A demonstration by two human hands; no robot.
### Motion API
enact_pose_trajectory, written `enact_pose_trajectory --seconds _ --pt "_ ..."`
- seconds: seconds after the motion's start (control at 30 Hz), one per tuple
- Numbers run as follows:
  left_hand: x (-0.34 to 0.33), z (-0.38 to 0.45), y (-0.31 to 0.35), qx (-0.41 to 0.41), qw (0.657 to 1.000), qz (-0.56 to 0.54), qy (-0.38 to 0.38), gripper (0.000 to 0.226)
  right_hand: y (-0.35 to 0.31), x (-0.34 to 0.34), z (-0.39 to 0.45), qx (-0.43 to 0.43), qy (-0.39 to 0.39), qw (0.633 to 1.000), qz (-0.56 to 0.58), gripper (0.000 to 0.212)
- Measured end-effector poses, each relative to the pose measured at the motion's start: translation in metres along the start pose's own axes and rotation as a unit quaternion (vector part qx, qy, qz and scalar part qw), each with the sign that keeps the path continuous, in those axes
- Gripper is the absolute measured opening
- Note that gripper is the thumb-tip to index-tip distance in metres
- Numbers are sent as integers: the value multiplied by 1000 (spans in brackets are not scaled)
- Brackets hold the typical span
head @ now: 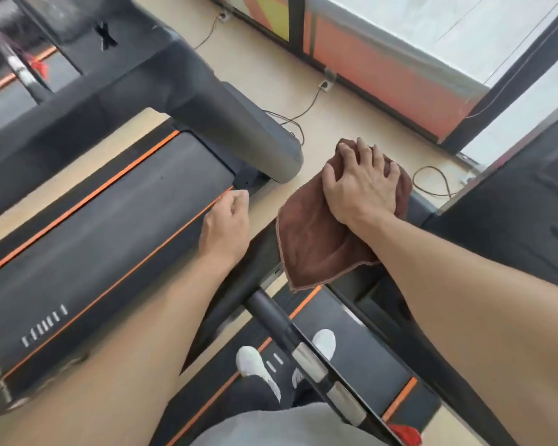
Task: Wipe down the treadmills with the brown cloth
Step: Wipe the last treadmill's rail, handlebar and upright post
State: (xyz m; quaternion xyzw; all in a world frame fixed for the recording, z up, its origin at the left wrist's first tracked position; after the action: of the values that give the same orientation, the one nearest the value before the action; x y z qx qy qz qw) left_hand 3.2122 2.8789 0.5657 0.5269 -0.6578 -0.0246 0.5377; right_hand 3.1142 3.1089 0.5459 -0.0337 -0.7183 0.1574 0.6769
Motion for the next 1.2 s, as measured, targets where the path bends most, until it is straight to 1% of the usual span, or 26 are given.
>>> enact_pose_trajectory --seconds 0.1,0.17,0.23,0.3,0.4,0.5,0.6,0.67,0.77,0.8,0.87,0.97,1.1,1.2 --pt "23 -3 -25 23 1000 -15 6 35 -6 0 -5 -5 9 1000 -6 65" --pt "35 -5 -40 32 999 -26 5 36 -23 -4 -15 9 16 1000 -14 64" --pt "44 -10 -53 34 998 -44 9 38 -51 -12 -30 63 11 998 -14 61" --pt "53 -14 -63 34 997 -67 11 39 -82 -22 -46 130 -11 991 -25 58" --pt "67 -18 -75 23 996 -81 6 40 -124 -33 -77 182 -25 982 -42 52" --pt "79 -18 -82 2 997 -83 0 41 -168 -46 -115 205 14 979 -10 39" --pt "83 -16 -85 -16 996 -89 -5 42 -201 -58 -148 256 48 965 18 28" --pt "81 -15 -84 -27 995 -95 -13 41 -211 -63 -160 285 56 957 15 29" --pt "76 -19 -77 -50 993 -101 -22 40 -215 -68 -164 304 35 952 -20 41" --pt "74 -20 -75 -55 993 -101 -23 39 -214 -69 -162 306 29 951 -31 44" --pt "69 -22 -69 -64 993 -95 -32 39 -208 -65 -153 299 45 953 -29 42" --pt "59 -27 -58 -77 993 -81 -47 37 -182 -57 -135 259 75 962 -37 38" --pt "46 -36 -44 -96 992 -52 -61 31 -144 -46 -104 176 41 981 -66 53" --pt "37 -40 -40 -109 991 -20 -68 27 -121 -34 -80 124 25 989 -76 55"
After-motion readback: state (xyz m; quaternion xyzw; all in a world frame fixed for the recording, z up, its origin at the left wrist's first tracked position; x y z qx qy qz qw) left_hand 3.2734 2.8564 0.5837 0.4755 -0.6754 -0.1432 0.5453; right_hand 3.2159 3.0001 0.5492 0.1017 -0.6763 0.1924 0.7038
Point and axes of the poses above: each hand's wrist, its own z-axis towards the middle knuckle, its own x-axis out of the back of the hand, y = z × x, the point moved 6 cm from there along z, towards the middle knuckle, and after that the axes turned 13 degrees about x, right-handed, at the moved point
